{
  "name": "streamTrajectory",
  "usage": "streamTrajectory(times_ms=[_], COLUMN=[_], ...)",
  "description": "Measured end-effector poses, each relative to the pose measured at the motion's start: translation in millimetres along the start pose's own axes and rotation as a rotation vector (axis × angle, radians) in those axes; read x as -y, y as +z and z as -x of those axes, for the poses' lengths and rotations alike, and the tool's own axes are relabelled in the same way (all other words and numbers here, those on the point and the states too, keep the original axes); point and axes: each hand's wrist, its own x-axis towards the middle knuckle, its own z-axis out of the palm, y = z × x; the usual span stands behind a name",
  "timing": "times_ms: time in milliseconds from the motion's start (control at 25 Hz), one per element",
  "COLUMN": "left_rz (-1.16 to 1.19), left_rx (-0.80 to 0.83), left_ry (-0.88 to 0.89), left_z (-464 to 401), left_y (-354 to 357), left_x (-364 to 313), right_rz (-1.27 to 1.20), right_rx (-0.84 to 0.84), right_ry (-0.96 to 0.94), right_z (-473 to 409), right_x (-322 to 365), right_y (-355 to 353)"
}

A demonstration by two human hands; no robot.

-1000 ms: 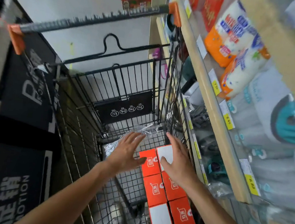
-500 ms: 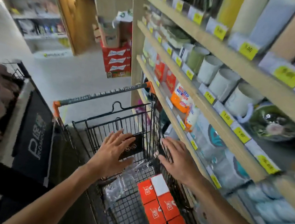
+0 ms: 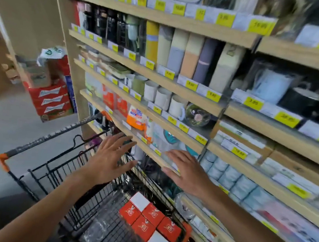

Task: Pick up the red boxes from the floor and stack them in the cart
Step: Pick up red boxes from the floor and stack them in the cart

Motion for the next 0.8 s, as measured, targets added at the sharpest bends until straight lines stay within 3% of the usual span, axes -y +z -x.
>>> streamTrajectory(times_ms=[320,560,800], left_rz=[0.105,0.155,0.235], left_rx=[0.071,0.207,0.315], left_ry=[0.386,0.615,0.797], left_z=[-66.6,-86.9,-54.9], left_y=[51.2,92.3,113.7], left_x=[-126.2,-270.3,-424.8], right_rz=[0.053,0.074,0.119], right_rx=[-0.108,-0.246,-0.353], right_ry=[0.281,0.551,0.795], right_z=[129.0,286.1,459.4], right_x=[-58.4,-103.7,-107.3], right_y=[-48.1,-63.3,-81.1])
